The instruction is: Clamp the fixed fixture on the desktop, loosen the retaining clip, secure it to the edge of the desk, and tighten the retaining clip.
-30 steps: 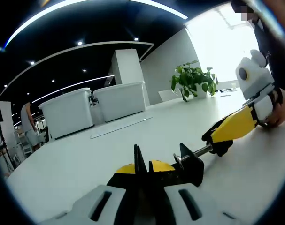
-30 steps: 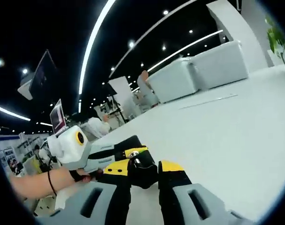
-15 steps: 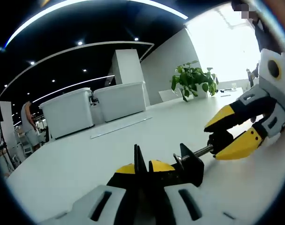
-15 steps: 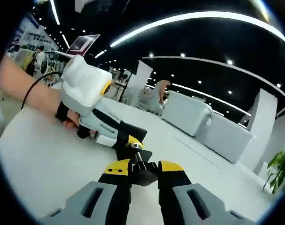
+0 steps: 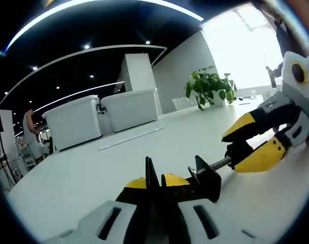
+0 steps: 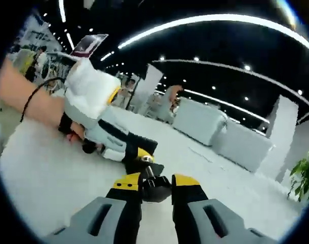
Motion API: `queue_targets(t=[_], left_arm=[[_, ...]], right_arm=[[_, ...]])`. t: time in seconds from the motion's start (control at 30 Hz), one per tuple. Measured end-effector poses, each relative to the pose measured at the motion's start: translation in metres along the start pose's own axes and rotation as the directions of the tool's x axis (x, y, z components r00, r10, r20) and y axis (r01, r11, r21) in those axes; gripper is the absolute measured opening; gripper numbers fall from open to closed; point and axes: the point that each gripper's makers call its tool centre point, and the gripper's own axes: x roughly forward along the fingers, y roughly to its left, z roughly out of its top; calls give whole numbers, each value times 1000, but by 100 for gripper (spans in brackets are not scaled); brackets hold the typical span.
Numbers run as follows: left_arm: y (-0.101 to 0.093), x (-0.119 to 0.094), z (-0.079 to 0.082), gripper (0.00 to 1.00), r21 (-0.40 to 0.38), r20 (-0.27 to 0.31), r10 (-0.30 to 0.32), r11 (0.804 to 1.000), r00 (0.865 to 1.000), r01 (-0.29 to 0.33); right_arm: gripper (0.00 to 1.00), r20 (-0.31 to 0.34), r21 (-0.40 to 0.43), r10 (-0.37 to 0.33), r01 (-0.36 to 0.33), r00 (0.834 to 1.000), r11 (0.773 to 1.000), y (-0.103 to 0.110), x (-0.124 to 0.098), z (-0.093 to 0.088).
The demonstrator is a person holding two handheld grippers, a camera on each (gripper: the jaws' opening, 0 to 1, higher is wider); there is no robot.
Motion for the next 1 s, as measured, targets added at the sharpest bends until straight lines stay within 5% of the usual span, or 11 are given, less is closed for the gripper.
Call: queue_targets(t=[0.03, 0.1, 0.27, 0.33, 0.47, 0.6, 0.93, 1.0], left_arm=[[0, 0, 0, 8, 0, 0, 0, 1000, 1000, 0], [0, 0, 0, 8, 0, 0, 0, 1000, 1000, 0], [0, 0, 0, 8, 1, 1, 0, 1000, 1000, 0], [0, 0, 0, 8, 0, 1, 0, 1000, 1000, 0], [0, 0, 0, 8, 1, 1, 0, 1000, 1000, 0], [0, 0, 0, 8, 0, 1, 0, 1000, 1000, 0], [1, 0, 0, 7, 0, 0, 4, 1000, 1000, -4], [1, 0, 0, 7, 0, -1, 5, 1000, 1000, -5]], right_arm=[[23, 7, 124, 5, -5, 1000, 992, -5, -1, 0], [23, 41, 333, 15, -28, 999, 942, -14, -4, 2], [22, 52, 540, 13, -39, 999, 841, -26, -8, -3], [22, 49, 543, 23, -46, 999, 839, -25, -5, -3], [22, 12, 492, 62, -60, 998, 868, -11, -1, -9], [22, 10, 507, 67, -62, 998, 860, -11, 0, -10], [22, 11, 471, 83, -78, 997, 878, -6, 1, -8], [22, 14, 433, 79, -78, 997, 898, -4, 1, -7]])
